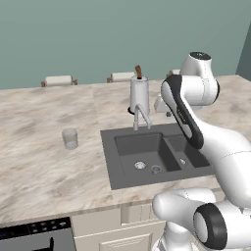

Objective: Move any existing items from the left basin to the right basin for drying. Then move the glass cup from the counter to the left basin of the sink for washing.

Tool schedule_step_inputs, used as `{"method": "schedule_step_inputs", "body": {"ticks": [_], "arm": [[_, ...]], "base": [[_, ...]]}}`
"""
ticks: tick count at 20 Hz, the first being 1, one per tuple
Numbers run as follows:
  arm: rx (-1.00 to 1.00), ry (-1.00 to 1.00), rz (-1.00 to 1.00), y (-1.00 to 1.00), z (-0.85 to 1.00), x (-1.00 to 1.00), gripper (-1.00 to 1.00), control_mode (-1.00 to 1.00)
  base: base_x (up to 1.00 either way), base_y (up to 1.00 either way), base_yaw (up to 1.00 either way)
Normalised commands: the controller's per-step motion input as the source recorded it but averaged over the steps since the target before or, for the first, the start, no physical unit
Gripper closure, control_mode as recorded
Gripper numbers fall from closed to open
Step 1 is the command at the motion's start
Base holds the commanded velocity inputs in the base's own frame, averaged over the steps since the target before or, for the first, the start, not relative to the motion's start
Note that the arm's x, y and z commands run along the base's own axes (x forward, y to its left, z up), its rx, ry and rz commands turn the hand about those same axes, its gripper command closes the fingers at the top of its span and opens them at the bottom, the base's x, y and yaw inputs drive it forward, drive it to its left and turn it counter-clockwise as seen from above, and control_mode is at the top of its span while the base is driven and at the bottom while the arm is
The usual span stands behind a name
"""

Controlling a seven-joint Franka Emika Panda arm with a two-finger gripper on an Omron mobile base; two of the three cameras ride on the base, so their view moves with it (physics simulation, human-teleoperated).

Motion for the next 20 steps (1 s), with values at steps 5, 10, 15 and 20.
{"method": "schedule_step_inputs", "body": {"ticks": [5,10,15,20], "arm": [[0.0,0.07,0.0,0.02,-0.05,0.01,-1.0,-1.0],[0.0,0.17,0.0,0.0,-0.05,0.0,-1.0,-1.0],[0.01,0.18,0.0,0.0,0.0,0.0,-1.0,-1.0],[0.03,0.2,-0.02,0.0,0.0,0.0,-1.0,-1.0]], "base": [[0.0,0.0,0.0],[0.0,0.0,0.0],[0.0,0.0,0.0],[0.0,0.0,0.0]]}}
